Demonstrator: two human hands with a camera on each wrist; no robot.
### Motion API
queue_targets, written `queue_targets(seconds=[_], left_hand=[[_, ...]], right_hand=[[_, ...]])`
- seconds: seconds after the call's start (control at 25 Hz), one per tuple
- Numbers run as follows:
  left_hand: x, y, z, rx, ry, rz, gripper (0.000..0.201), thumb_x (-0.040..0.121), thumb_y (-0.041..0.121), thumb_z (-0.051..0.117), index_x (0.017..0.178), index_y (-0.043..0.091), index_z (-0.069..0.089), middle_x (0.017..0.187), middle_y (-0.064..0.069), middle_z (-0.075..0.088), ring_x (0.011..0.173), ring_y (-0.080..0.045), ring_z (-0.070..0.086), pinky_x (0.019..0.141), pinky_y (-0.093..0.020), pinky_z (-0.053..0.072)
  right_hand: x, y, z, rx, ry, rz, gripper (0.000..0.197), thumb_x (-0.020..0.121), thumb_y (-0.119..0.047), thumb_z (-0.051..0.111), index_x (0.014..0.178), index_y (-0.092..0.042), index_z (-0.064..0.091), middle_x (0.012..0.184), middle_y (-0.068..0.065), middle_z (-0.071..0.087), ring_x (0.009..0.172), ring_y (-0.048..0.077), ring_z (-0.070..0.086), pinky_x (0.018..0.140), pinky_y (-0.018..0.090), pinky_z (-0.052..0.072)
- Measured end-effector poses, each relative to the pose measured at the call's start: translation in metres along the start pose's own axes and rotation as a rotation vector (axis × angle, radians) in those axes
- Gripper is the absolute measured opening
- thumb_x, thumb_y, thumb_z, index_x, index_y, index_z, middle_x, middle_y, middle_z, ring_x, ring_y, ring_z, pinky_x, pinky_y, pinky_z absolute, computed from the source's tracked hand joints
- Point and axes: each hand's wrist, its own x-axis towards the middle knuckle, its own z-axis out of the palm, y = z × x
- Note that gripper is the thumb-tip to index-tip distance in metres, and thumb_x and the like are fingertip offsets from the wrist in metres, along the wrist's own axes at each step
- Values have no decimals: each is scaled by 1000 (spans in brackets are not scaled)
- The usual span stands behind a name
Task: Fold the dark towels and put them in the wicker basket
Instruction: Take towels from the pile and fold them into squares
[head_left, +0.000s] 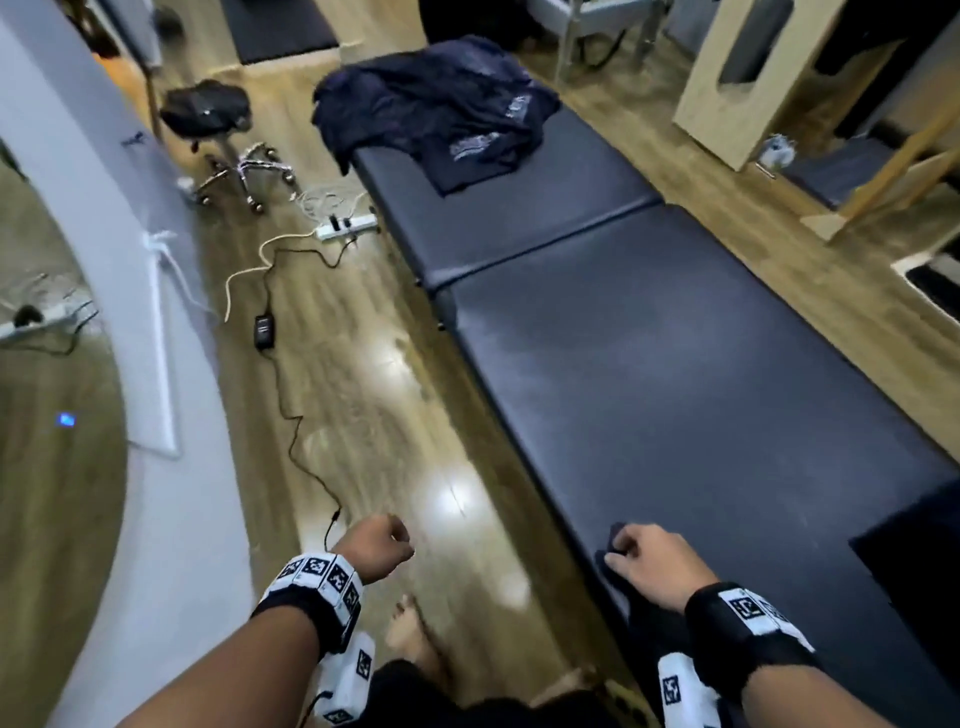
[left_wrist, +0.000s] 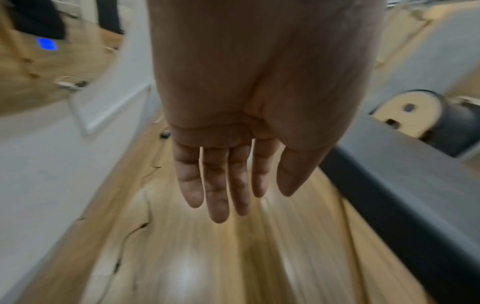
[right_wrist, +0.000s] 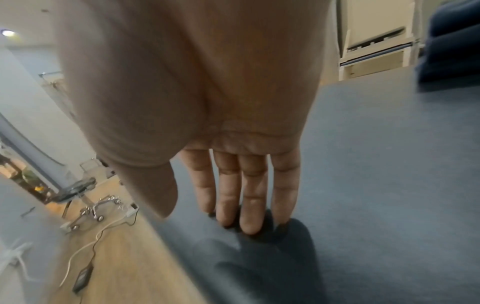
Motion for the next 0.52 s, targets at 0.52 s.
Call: queue_targets(seconds=[0.52], left_hand=[[13,-217,-109,-526,27,-320,21,93,15,61,74,7,58,69,-10,60,46,-17,51,42,-18,34]], right_hand=[[111,-198,22,-185,-233,-54,50,89,-49,68,128,-19,62,118,-2,67,107,18,64,95,32,51]])
